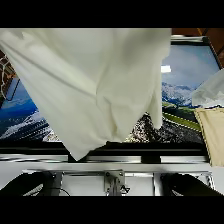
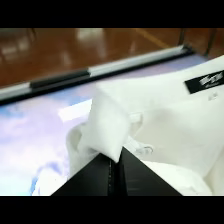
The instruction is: Fold the shirts.
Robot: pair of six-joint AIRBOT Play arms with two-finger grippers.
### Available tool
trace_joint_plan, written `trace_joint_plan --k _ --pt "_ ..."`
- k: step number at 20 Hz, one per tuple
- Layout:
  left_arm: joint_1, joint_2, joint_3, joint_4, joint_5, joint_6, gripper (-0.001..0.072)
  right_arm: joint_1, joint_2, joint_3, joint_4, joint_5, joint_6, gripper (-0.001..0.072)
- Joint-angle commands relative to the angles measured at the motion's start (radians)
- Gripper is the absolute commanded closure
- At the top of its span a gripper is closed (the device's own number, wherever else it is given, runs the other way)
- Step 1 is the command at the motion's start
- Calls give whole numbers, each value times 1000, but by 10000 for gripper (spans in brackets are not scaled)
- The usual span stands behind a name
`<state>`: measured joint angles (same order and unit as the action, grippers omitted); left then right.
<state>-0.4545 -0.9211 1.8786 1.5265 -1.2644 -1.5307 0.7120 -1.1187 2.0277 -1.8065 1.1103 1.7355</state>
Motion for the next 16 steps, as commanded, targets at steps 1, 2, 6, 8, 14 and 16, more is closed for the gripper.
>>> trace_joint_plan --k 1,2,6,8,14,16 --pt "26 -19 -120 104 -230 1 655 0 -100 -36 27 293 48 603" --pt "26 -29 -195 105 -241 0 655 0 -147 -48 45 353 41 602" --pt "51 -49 -531 107 -231 -61 655 0 -323 -51 55 517 -39 602" --pt "53 -45 -657 87 -196 -90 656 0 -363 -51 65 514 -57 602" --pt "74 -45 -708 30 -21 -106 174 3 -387 -52 182 521 -58 602" --pt "94 -42 -708 13 -34 -132 20 24 -387 -52 177 525 -58 603"
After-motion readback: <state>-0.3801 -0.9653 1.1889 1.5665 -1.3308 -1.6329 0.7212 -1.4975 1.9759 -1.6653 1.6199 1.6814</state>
